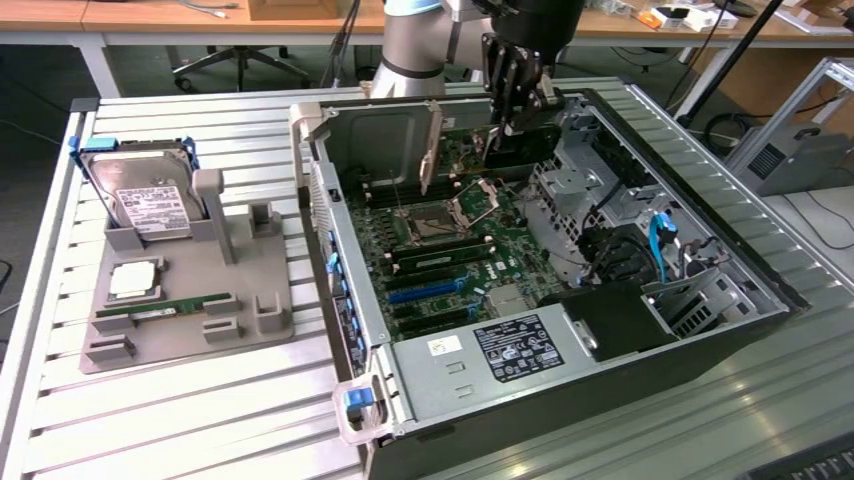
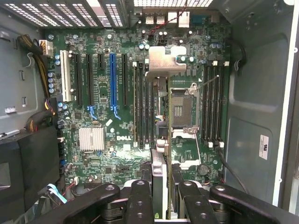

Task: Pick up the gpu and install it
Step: 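Insert the gpu into the slot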

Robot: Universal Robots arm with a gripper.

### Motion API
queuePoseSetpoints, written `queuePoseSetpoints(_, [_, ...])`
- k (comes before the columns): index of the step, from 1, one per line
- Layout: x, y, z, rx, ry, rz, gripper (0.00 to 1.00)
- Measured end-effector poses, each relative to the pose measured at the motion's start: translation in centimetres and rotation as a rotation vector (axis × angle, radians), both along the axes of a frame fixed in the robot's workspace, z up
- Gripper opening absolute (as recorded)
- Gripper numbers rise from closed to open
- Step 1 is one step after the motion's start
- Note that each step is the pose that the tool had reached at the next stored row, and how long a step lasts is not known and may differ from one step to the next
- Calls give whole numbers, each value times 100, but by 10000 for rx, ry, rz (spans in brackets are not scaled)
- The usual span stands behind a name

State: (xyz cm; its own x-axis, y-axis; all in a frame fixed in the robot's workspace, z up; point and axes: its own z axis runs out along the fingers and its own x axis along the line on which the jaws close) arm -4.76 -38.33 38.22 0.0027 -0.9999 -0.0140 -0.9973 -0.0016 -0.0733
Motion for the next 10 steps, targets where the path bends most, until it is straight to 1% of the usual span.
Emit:
queuePoseSetpoints(1, [0,0,0,0,4,1,27])
queuePoseSetpoints(3, [1,0,-2,0,57,2,27])
queuePoseSetpoints(7, [0,0,-11,0,397,0,27])
queuePoseSetpoints(8, [0,0,-12,-1,452,1,27])
queuePoseSetpoints(9, [0,0,-13,-1,526,0,27])
queuePoseSetpoints(10, [-1,0,-12,-1,529,-1,27])
